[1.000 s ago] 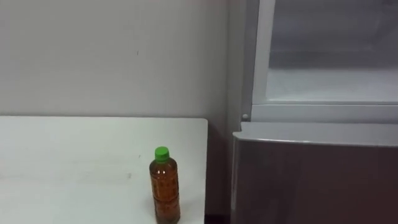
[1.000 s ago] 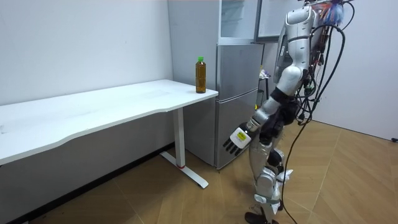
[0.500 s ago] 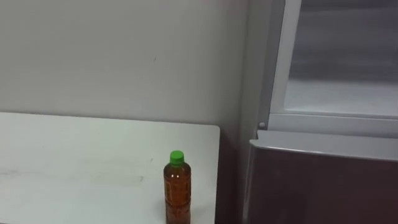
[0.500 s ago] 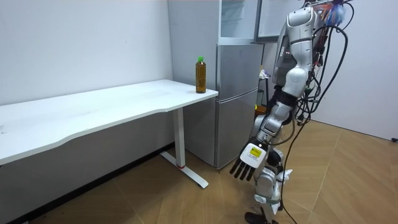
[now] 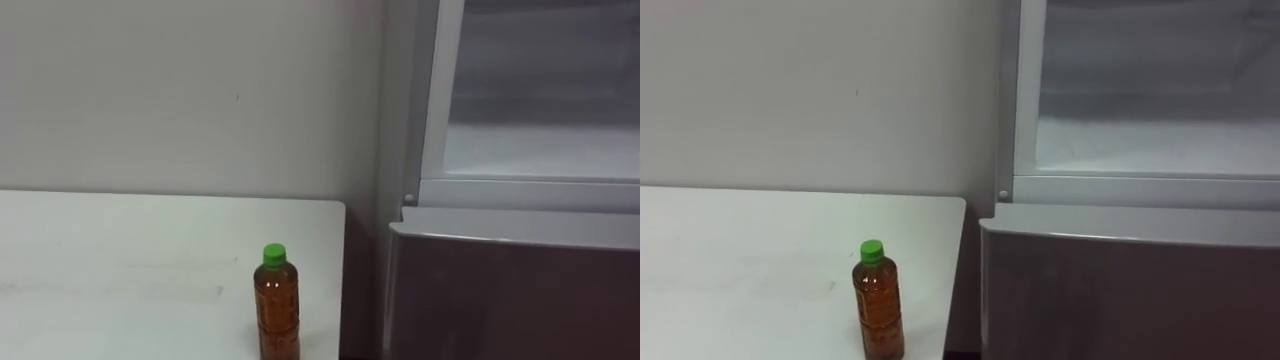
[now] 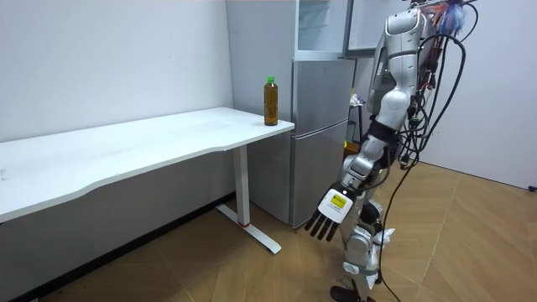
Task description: Put the bottle in the upper fridge
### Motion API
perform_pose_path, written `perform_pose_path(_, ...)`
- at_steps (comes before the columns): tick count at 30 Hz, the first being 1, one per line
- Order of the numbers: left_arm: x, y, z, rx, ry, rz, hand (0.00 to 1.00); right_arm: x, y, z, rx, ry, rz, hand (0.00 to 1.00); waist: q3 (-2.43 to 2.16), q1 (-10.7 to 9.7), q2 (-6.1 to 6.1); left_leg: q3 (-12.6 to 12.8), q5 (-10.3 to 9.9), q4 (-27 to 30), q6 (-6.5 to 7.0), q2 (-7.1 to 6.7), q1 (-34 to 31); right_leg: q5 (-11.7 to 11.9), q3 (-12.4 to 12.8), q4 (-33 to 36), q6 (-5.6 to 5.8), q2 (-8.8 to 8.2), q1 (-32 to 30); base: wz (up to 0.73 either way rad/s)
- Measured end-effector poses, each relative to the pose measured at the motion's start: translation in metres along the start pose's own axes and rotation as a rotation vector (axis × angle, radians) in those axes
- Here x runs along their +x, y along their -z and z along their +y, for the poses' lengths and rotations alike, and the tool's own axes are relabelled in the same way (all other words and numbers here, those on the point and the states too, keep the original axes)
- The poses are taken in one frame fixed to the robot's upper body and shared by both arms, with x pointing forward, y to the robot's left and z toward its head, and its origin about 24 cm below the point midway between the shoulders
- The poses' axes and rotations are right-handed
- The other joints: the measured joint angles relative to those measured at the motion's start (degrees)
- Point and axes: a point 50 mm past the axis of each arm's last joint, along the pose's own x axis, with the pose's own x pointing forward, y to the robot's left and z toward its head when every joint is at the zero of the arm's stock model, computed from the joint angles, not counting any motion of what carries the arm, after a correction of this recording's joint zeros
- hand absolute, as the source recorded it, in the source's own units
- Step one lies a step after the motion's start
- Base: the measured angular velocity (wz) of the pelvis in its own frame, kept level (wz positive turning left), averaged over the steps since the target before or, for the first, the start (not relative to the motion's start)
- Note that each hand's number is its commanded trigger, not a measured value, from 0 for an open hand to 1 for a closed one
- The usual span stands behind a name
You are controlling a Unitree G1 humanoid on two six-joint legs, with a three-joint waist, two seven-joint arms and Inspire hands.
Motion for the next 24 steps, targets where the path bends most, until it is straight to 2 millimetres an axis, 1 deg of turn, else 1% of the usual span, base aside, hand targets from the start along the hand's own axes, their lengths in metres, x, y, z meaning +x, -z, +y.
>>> perform_pose_path(5, 0.001, -0.002, -0.001, 0.002, 0.002, -0.006, 0.0, 0.0, -0.002, 0.001, -0.004, -0.005, -0.01, 0.0, 0.07, 0.0, -0.18, 0.1, 0.0, -0.1, 0.0, -0.05, 0.0, 0.0, 0.0, 0.0, 0.0, 0.01, -0.1, 0.0)
perform_pose_path(10, 0.001, -0.007, -0.003, 0.027, -0.001, -0.024, 0.0, 0.001, -0.01, 0.005, -0.019, -0.017, -0.042, 0.0, 0.14, -0.3, -0.67, 0.1, 0.0, -0.1, 0.0, -0.05, -0.1, 0.0, 0.0, 0.0, 0.01, 0.0, -0.1, 0.0)
perform_pose_path(13, 0.001, -0.008, -0.003, 0.052, 0.0, -0.042, 0.0, 0.002, -0.029, 0.013, -0.045, -0.046, -0.12, 0.0, 0.2, -1.1, -0.8, 0.1, 0.0, -0.1, 0.0, -0.03, -0.3, 0.0, 0.1, 0.0, 0.01, 0.0, -0.3, 0.0)
perform_pose_path(15, 0.002, -0.012, -0.003, 0.071, -0.001, -0.053, 0.0, 0.0, -0.055, 0.026, -0.089, -0.094, -0.231, 0.0, 0.28, -1.5, -0.83, 0.2, 0.0, -0.1, 0.0, -0.02, -0.3, 0.0, 0.1, 0.0, 0.01, 0.01, -0.4, 0.0)
perform_pose_path(16, 0.002, -0.014, -0.003, 0.071, 0.0, -0.058, 0.0, -0.001, -0.061, 0.029, -0.093, -0.107, -0.262, 0.0, 0.28, -1.5, -0.84, 0.2, 0.0, -0.1, 0.0, -0.02, -0.3, 0.0, 0.1, 0.0, 0.0, 0.02, -0.3, 0.0)
perform_pose_path(18, 0.004, -0.022, -0.007, 0.078, 0.008, -0.091, 0.0, -0.006, -0.082, 0.043, -0.109, -0.156, -0.374, 0.0, 0.33, -1.2, -0.93, 0.2, 0.0, 0.0, 0.0, -0.05, -0.3, 0.0, 0.1, 0.0, 0.0, 0.03, -0.3, 0.0)
perform_pose_path(19, 0.004, -0.024, -0.007, 0.085, 0.007, -0.1, 0.0, -0.008, -0.087, 0.047, -0.112, -0.17, -0.399, 0.0, 0.35, -1.2, -0.96, 0.2, 0.0, 0.0, 0.0, -0.06, -0.3, 0.0, 0.1, 0.0, 0.0, 0.04, -0.4, 0.0)
perform_pose_path(21, 0.004, -0.029, -0.01, 0.103, 0.011, -0.125, 0.0, -0.017, -0.107, 0.061, -0.125, -0.223, -0.508, 0.0, 0.33, -1.3, -1.05, 0.2, 0.0, 0.0, -0.01, -0.06, -0.9, 0.0, 0.2, 0.0, -0.02, 0.09, -1.0, 0.0)
perform_pose_path(23, 0.004, -0.03, -0.011, 0.108, 0.015, -0.139, 0.0, -0.022, -0.116, 0.068, -0.133, -0.242, -0.564, 0.0, 0.37, -1.1, -1.29, 0.8, 0.0, 0.0, -0.02, -0.07, -1.1, 0.1, 0.5, 0.0, -0.07, 0.19, -1.3, -0.08)
perform_pose_path(24, 0.004, -0.029, -0.009, 0.109, 0.013, -0.139, 0.0, -0.025, -0.119, 0.073, -0.141, -0.262, -0.587, 0.0, 0.26, -0.9, -1.17, 1.2, 0.0, 0.0, -0.03, -0.04, -1.0, 0.1, 1.0, 0.0, -0.12, 0.35, -1.3, -0.15)
